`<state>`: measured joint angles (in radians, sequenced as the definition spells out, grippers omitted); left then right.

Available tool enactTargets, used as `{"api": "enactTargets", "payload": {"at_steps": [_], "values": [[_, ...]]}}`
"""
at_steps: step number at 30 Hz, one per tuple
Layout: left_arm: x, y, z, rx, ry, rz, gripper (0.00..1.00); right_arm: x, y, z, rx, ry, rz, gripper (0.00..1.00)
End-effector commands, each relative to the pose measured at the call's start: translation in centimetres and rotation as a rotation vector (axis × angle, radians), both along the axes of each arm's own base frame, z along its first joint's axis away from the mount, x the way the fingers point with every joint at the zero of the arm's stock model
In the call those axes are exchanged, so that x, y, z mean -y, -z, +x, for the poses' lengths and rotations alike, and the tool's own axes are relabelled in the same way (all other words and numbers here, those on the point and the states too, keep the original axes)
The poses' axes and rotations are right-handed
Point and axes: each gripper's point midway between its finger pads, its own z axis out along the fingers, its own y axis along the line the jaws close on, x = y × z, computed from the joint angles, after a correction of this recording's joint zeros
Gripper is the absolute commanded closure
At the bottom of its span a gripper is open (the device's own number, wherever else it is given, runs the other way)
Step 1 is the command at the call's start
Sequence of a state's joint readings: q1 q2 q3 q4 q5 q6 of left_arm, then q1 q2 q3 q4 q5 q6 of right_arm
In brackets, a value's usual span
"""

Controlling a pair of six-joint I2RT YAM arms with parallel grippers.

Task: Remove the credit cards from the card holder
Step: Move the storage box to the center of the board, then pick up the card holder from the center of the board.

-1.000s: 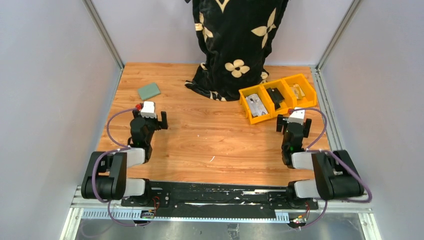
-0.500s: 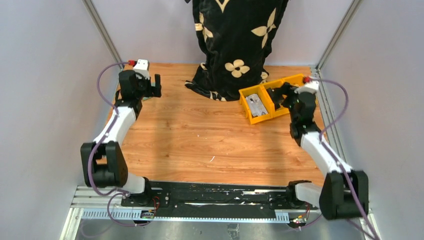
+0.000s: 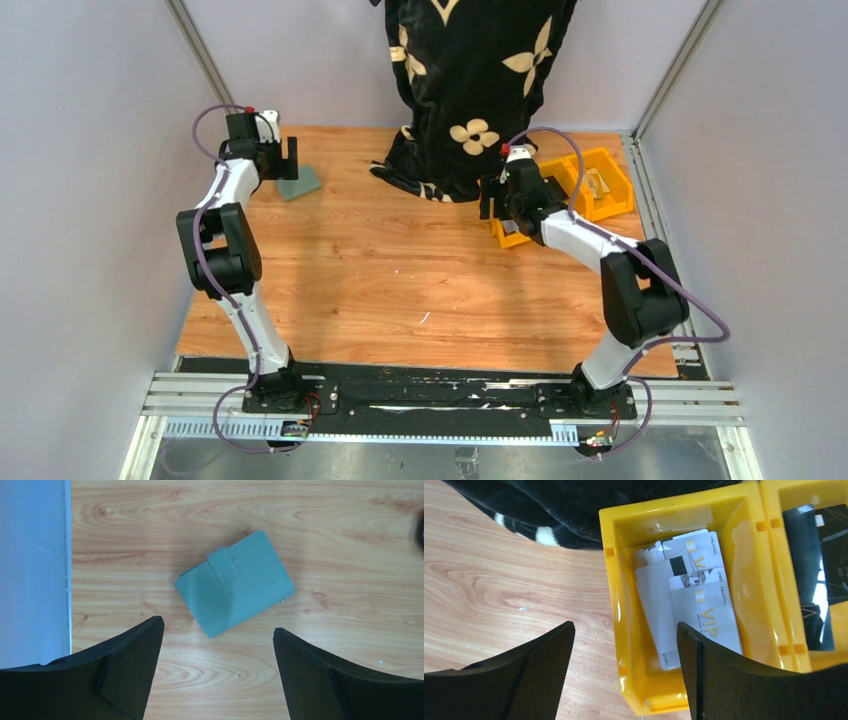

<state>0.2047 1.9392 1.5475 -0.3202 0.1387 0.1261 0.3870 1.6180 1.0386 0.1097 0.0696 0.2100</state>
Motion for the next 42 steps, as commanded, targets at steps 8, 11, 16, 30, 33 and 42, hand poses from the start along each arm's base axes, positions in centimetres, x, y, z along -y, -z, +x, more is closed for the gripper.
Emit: {"api": "enactTargets", "payload": {"at_steps": [8, 11, 16, 30, 33, 42], "values": [[-1.3, 1.9, 3.5, -0.033, 0.062, 0.061, 0.09, -2.4, 2.9, 0.2, -0.059, 0.011, -0.190, 0.52], [-1.4, 2.0, 4.2, -0.035, 0.096, 0.079, 0.09, -2.8, 3.7, -1.8, -0.081, 0.028, -0.220, 0.68], [-0.9, 3.0, 5.0, -0.067, 0.190, 0.083, 0.11, -3.9, 4.1, -5.4, -0.093, 0.052, -0.185, 0.85], [-1.5, 6.4, 6.6, -0.171, 0.239, 0.083, 0.20, -12.2, 2.2, -12.7, -0.050, -0.001, -0.078, 1.00], [-1.4, 7.5, 6.2, -0.195, 0.257, 0.065, 0.26, -15.1, 1.6, -12.9, -0.039, -0.055, -0.031, 1.00], [-0.5, 9.8, 4.3, -0.279, 0.344, 0.009, 0.42, -20.6, 2.2, -11.7, -0.087, -0.113, 0.044, 1.00]]}}
